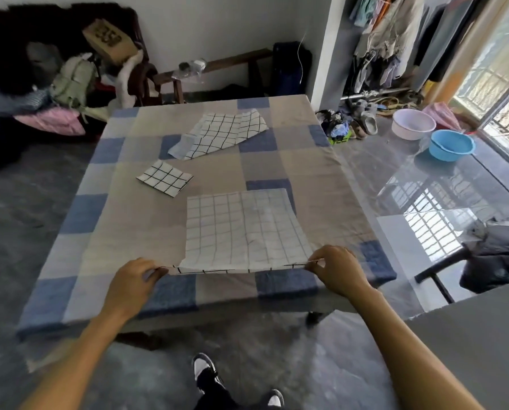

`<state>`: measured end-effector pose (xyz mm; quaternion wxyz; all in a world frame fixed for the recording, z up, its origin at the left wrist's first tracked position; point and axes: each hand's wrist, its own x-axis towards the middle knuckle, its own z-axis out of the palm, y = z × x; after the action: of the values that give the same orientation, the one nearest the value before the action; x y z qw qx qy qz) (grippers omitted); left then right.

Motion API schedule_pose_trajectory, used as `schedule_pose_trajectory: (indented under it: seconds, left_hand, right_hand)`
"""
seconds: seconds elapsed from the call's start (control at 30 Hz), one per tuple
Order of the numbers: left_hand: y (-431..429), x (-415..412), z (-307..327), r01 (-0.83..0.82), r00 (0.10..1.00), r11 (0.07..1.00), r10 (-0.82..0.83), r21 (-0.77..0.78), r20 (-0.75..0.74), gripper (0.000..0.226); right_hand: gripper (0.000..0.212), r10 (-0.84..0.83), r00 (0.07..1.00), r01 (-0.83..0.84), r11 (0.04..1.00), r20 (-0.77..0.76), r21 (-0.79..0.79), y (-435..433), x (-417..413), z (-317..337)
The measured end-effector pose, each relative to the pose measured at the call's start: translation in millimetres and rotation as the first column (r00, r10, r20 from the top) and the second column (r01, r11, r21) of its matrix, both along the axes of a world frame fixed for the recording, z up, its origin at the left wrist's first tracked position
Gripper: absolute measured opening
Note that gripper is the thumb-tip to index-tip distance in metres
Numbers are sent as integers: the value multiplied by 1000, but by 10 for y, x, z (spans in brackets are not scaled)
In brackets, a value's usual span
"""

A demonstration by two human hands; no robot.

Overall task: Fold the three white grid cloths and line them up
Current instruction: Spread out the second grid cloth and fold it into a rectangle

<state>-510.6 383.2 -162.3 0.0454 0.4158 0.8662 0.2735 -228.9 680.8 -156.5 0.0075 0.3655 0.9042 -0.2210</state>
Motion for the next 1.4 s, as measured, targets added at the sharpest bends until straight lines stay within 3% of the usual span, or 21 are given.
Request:
schedule_pose_trajectory:
  seconds: [0.2, 0.33, 0.6, 0.93, 1.2, 1.4]
  left_hand:
    - [55, -34, -30, -140, 982, 985, 125, 102, 139, 12]
    - [206, -189, -5, -174, 962, 972, 134, 158, 237, 13]
    - [688, -765, -48, -173, 955, 960, 108, 221, 277, 20]
    - [1218, -1399, -354, -124, 949, 981, 73, 150, 308, 24]
    - [1652, -1687, -713, -239, 923, 971, 219, 25, 316, 22]
    - [1876, -1739, -994, -324, 872, 930, 365, -174, 327, 18]
  right_hand:
    - [26, -107, 985, 100, 993, -135, -56, 40, -71, -49]
    - [19, -216, 958, 205, 976, -188, -76, 74, -223, -81]
    - [12, -486, 807, 461, 874, -335, -157, 187, -625, -114]
    - [23, -587, 767, 575, 808, -261, -129, 461, -1100, -261]
    - [23, -587, 795, 557, 807, -155, -198, 1139, -1656, -778]
    - [28, -535, 845, 526, 832, -5, -178, 1466, -1982, -1197]
